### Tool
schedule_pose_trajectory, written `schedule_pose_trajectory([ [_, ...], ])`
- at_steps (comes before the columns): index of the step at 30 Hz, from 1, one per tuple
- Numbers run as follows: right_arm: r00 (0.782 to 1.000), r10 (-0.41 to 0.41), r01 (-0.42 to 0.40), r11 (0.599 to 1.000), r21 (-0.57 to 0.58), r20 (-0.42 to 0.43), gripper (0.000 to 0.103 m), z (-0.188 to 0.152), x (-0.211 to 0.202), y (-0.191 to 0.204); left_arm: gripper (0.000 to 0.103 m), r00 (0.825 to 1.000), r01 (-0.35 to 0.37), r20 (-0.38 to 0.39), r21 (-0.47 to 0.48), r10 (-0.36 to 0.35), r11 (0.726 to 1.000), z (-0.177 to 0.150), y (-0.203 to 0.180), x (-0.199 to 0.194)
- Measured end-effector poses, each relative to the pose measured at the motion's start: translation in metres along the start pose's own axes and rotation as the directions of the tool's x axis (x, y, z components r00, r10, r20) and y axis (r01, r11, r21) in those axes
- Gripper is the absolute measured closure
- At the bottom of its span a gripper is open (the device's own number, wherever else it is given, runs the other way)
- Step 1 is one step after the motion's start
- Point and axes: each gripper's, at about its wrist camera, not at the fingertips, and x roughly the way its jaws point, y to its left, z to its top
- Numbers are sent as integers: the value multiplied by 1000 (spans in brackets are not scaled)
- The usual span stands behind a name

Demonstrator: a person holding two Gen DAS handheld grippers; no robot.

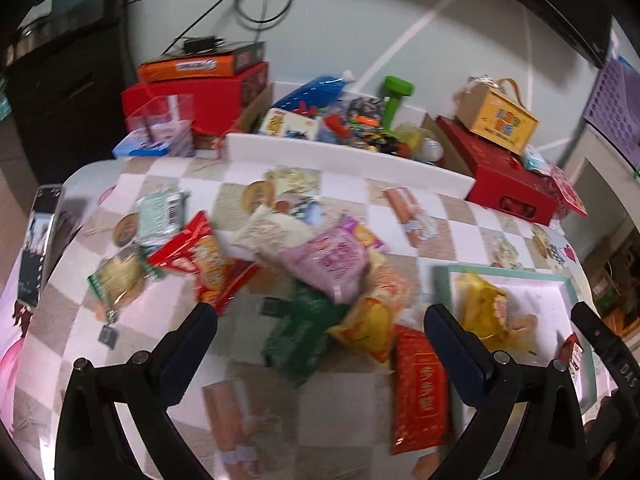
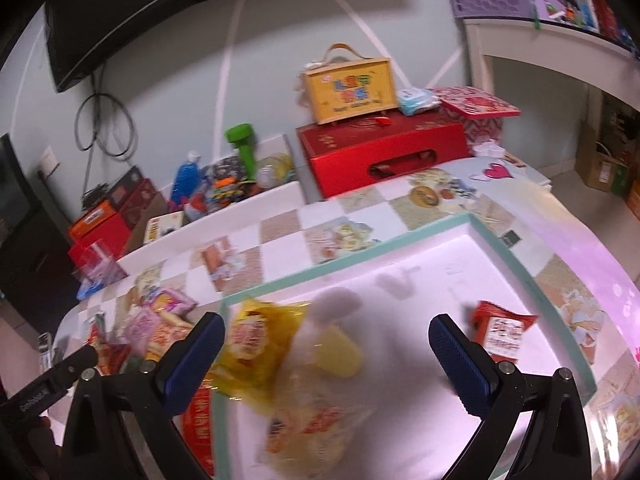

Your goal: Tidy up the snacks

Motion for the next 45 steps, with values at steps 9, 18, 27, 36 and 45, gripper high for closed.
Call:
schedule_pose_trajectory([
  [9, 995, 82, -89, 989, -115, -59, 0, -14, 6, 58, 0, 998, -15, -58, -50, 12, 999, -10, 29, 10],
  [18, 980, 138, -164, 968, -191, -141, 0, -36, 17, 102, 0, 995, -29, -101, -87, 20, 996, -17, 49, 17],
  [27, 967, 110, -164, 961, -225, -231, 0, -57, 35, 119, 0, 983, -46, -184, -109, 26, 993, -29, 66, 37],
  [36, 952, 120, -197, 945, -263, -281, 9, -71, 40, 133, 0, 972, -79, -227, -119, 51, 990, -38, 75, 44],
  [45, 935, 135, -227, 939, -260, -329, 26, -79, 48, 137, 0, 973, -83, -226, -133, 51, 988, -38, 81, 43],
])
